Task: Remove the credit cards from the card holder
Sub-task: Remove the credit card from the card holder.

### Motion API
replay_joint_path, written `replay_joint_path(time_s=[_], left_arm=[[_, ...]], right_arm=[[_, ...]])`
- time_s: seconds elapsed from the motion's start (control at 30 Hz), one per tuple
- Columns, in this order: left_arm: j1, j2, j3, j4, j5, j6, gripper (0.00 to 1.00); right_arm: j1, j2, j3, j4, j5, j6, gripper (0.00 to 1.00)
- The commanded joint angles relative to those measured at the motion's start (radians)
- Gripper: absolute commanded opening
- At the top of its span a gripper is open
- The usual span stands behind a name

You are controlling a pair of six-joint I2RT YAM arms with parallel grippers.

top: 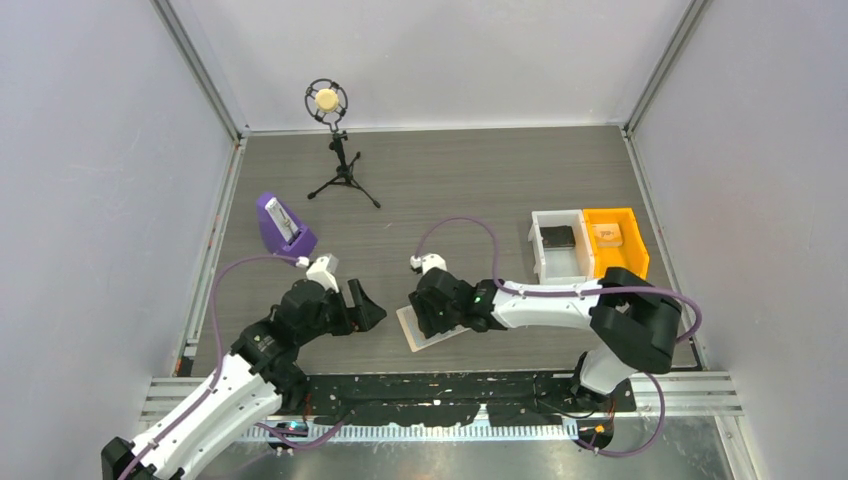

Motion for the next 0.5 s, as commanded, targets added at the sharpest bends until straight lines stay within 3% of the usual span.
replay_joint_path(time_s=[0.0, 0.23, 0.47], left_arm=[[0.003, 0.045, 0.001, 0.088, 0.034, -0.004, 0.81], [0.002, 0.106, 0.003, 0.14, 0.05, -0.016, 0.78], [0.002, 0.14, 0.015, 0.145, 0.013, -0.017, 0.78]], right_arm=[[-0.074, -0.083, -0.08, 0.193, -0.181, 0.065, 0.56], [-0.151, -0.099, -0.166, 0.336, -0.31, 0.106, 0.51], [-0.144, -0.162, -0.134, 0.188, -0.203, 0.041, 0.56]])
